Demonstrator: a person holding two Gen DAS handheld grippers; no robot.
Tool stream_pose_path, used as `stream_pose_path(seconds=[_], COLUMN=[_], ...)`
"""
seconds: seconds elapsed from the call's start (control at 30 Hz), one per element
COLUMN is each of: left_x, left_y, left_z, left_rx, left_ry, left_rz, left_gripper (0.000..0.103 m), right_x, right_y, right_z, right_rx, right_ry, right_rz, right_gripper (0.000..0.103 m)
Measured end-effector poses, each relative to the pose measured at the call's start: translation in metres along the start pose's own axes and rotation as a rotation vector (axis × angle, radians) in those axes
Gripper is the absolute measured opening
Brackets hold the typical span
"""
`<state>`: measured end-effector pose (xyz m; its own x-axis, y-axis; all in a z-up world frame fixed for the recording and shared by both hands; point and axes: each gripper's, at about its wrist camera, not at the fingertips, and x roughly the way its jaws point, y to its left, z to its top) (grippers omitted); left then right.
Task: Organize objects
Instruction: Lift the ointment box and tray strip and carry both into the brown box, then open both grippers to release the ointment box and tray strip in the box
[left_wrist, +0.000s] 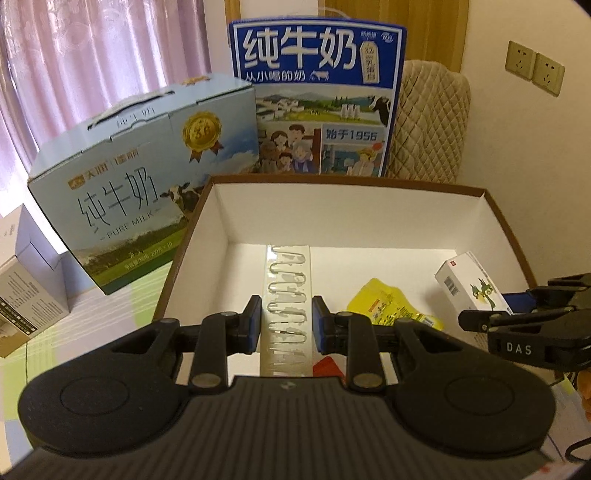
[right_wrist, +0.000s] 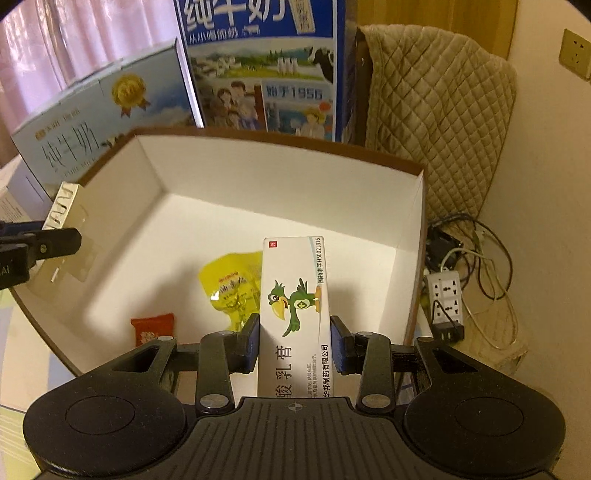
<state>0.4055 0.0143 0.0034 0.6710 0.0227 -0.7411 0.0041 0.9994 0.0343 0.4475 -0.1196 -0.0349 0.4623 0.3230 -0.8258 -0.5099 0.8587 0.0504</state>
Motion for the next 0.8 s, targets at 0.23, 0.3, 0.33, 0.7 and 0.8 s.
stream_pose_path(seconds=[0.23,0.3,0.33,0.7,0.8], left_x=[0.014,0.016,0.017,0.028,0.032], left_y=[0.006,0.008,0.009,0.015,0.015], left_z=[-0.007,-0.009,-0.01,-0.016,-0.017], left_rx=[-0.011,-0.014,-0.015,-0.03,-0.028], left_ry=[0.03,0.037,0.041,0.088,0.104], left_rz=[0.001,0.001,0.002,0.015,0.017], left_gripper=[0.024,0.024,0.024,0.024,0.024], right_x=[0.008,0.011,0.012,0.004,0.002], right_y=[0.007,0.009,0.009,-0.007,-0.01], right_z=[0.0,0.003,0.003,0.012,0.013], right_rx=[-0.045,-0.058,-0.06,0.007,0.022], right_ry=[0.018,0.028,0.028,0.016,0.01], right_rz=[-0.062,-0.09,-0.103,-0.044,-0.024], right_gripper=[0.035,0.035,0.035,0.036,0.036])
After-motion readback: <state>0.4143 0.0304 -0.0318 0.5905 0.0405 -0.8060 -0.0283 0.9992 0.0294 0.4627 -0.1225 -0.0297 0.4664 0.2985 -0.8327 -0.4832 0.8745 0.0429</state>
